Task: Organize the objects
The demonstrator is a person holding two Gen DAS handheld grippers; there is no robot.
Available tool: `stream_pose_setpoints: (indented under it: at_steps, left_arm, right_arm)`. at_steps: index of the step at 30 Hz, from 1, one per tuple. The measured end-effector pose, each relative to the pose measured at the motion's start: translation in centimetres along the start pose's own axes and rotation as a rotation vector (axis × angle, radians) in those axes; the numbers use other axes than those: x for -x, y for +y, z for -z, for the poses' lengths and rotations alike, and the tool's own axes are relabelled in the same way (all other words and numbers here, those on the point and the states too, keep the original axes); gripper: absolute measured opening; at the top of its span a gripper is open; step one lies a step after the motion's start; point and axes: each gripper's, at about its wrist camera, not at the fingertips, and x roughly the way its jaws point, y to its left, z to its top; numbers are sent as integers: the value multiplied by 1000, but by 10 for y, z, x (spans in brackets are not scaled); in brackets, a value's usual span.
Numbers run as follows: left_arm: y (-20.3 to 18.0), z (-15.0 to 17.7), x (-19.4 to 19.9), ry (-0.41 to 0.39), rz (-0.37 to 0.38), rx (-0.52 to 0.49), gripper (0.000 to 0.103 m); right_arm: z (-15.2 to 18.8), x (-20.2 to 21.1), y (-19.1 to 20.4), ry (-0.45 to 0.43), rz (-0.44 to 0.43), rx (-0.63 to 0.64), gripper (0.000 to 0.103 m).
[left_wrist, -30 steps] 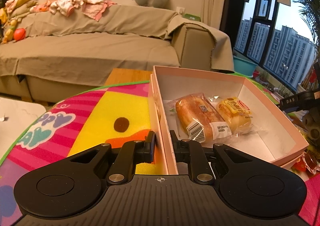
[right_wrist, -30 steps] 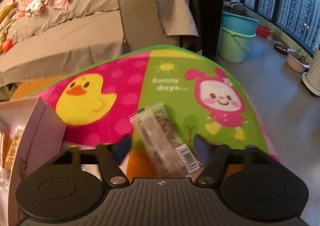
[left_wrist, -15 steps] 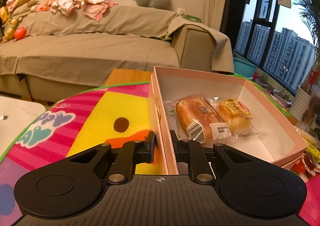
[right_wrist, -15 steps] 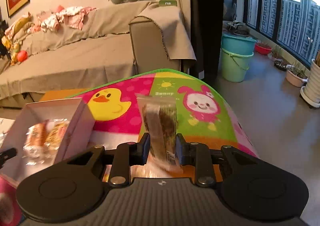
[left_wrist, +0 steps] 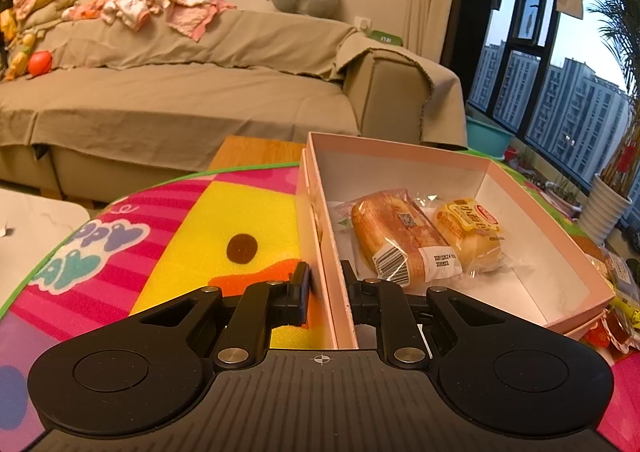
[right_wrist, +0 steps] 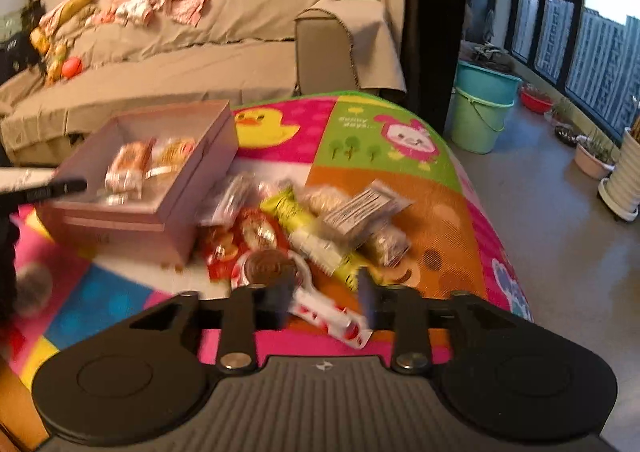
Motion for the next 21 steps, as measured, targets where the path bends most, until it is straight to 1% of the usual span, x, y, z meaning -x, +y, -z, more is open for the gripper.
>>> stream_pose_setpoints:
  at_steps: [1,2,4,5,8,13,16,19,21]
  left_arm:
    - [0,0,0,0,0,0,17]
    - [0,0,0,-1,0,0,17]
    - [0,0,0,-1,0,0,17]
    - [0,0,0,-1,1,0,17]
    - [0,0,0,0,1,0,18]
    - [0,0,0,0,1,3,18]
    - [0,0,0,0,1,3,18]
    - [0,0,0,0,1,3,18]
    - [0,0,0,0,1,3,18]
  right_arm:
    - [3,-4,2,2,-1,12,61]
    - [5,-8,5,7,-4,24,65]
    - [8,-18,11,21,-22,53,68]
    - [9,-24,15,28,-26,71,72]
    - [11,-40,23,35,-5,119,79]
    - [12,-53,26,88,-45,94,80]
    - [16,-51,33,97,-60,100,81]
    - [18,-43,42,134,-100,72,81]
    - [21,-39,53,146,-106,80,81]
